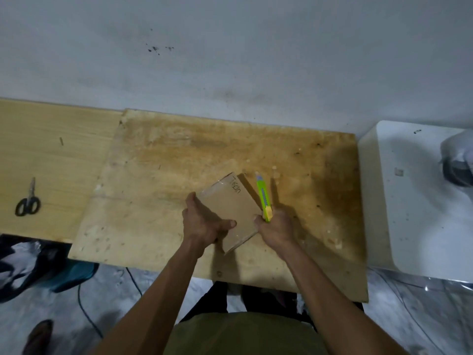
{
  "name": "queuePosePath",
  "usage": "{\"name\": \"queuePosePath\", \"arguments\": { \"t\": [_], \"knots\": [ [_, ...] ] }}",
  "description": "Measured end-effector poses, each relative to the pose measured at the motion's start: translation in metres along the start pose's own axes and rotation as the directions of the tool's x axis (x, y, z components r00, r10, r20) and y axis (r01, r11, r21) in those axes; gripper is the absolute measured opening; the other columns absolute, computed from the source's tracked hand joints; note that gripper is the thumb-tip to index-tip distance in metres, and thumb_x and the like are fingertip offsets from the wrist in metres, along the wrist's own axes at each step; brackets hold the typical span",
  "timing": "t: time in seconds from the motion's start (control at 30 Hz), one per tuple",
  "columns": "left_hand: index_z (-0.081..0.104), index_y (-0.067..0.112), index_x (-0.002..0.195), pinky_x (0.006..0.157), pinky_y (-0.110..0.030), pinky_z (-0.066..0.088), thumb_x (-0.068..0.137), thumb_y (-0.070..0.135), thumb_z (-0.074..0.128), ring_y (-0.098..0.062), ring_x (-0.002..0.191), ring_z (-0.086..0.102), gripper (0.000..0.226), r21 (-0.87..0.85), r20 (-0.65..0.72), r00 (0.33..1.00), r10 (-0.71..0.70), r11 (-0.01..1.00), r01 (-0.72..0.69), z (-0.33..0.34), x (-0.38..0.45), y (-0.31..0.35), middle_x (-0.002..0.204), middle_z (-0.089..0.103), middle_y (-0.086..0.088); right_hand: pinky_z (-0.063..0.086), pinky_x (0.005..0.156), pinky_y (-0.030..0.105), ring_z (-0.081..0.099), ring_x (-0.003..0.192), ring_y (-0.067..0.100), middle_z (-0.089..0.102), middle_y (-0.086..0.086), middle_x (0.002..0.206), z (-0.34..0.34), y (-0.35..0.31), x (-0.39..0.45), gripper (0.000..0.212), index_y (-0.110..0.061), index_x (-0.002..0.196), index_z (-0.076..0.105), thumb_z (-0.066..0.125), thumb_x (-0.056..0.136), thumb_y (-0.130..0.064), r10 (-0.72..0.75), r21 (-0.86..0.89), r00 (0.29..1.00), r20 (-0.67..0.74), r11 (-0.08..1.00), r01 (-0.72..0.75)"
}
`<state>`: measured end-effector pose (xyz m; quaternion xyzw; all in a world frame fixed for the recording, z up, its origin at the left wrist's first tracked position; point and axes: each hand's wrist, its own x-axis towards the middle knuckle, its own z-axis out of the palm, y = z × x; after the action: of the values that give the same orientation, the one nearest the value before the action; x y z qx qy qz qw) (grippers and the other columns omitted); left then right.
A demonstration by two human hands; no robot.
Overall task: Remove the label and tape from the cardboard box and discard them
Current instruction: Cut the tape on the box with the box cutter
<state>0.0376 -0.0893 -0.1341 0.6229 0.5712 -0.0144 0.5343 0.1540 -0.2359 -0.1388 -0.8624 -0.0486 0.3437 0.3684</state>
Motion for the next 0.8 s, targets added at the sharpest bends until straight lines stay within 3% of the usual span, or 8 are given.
{"name": "queuePosePath", "arguments": {
  "t": [0.1, 0.2, 0.3, 0.47, 0.67, 0.8],
  "knots": [
    [0.012, 0.037, 0.148, 0.088, -0.059, 0.053, 0.02, 0.032, 0.101, -0.031, 0.125, 0.042, 0.156, 0.143, 0.113, 0.989, 0.095, 0.983, -0.111, -0.007, -0.001, 0.018, 0.139, 0.034, -0.005, 0.05, 0.058, 0.032, 0.063, 0.065, 0.026, 0.066, 0.009, 0.072, 0.011, 0.008, -0.013, 0.018, -0.011, 0.079, 0.062, 0.07, 0.084, -0.027, 0.093, 0.092, 0.992, -0.085, 0.992, -0.085],
    [0.0, 0.025, 0.154, 0.107, -0.049, 0.037, 0.034, 0.023, 0.101, -0.033, 0.136, 0.029, 0.156, 0.291, 0.265, 0.952, 0.156, 0.928, -0.233, -0.011, 0.001, 0.032, 0.147, 0.02, -0.008, 0.057, 0.063, 0.04, 0.069, 0.068, 0.03, 0.069, 0.012, 0.07, 0.022, 0.009, -0.021, 0.026, -0.009, 0.074, 0.062, 0.071, 0.082, -0.032, 0.192, 0.199, 0.972, -0.137, 0.966, -0.163],
    [-0.013, 0.026, 0.153, 0.112, -0.047, 0.03, 0.037, 0.026, 0.101, -0.035, 0.141, 0.021, 0.162, 0.409, 0.378, 0.911, 0.163, 0.854, -0.322, -0.016, 0.0, 0.036, 0.152, 0.008, -0.01, 0.059, 0.065, 0.043, 0.071, 0.069, 0.031, 0.07, 0.012, 0.072, 0.031, 0.013, -0.026, 0.035, -0.008, 0.076, 0.065, 0.069, 0.075, -0.042, 0.233, 0.243, 0.961, -0.149, 0.951, -0.193],
    [-0.025, 0.034, 0.148, 0.109, -0.052, 0.038, 0.031, 0.037, 0.1, -0.044, 0.14, 0.025, 0.171, 0.549, 0.46, 0.869, 0.184, 0.709, -0.441, -0.021, -0.001, 0.031, 0.154, -0.004, -0.012, 0.06, 0.067, 0.045, 0.071, 0.068, 0.027, 0.071, 0.009, 0.073, 0.038, 0.018, -0.034, 0.026, -0.014, 0.075, 0.063, 0.069, 0.08, -0.039, 0.248, 0.258, 0.959, -0.137, 0.944, -0.207],
    [-0.018, 0.031, 0.151, 0.106, -0.051, 0.041, 0.036, 0.033, 0.099, -0.043, 0.135, 0.033, 0.165, 0.554, 0.499, 0.839, 0.218, 0.663, -0.502, -0.025, 0.003, 0.033, 0.151, 0.008, -0.014, 0.06, 0.065, 0.041, 0.068, 0.067, 0.019, 0.07, 0.001, 0.074, 0.02, 0.011, -0.035, 0.027, -0.018, 0.081, 0.067, 0.073, 0.081, -0.045, 0.144, 0.17, 0.988, -0.049, 0.976, -0.134],
    [-0.013, 0.03, 0.153, 0.109, -0.046, 0.039, 0.039, 0.031, 0.099, -0.04, 0.137, 0.032, 0.16, 0.529, 0.498, 0.832, 0.243, 0.676, -0.514, -0.027, 0.008, 0.028, 0.154, 0.009, -0.014, 0.053, 0.053, 0.036, 0.066, 0.06, 0.024, 0.068, 0.005, 0.067, -0.01, -0.005, -0.029, 0.043, -0.019, 0.082, 0.064, 0.066, 0.081, -0.061, -0.004, 0.072, 0.993, -0.118, 0.997, 0.012]
  ]
}}
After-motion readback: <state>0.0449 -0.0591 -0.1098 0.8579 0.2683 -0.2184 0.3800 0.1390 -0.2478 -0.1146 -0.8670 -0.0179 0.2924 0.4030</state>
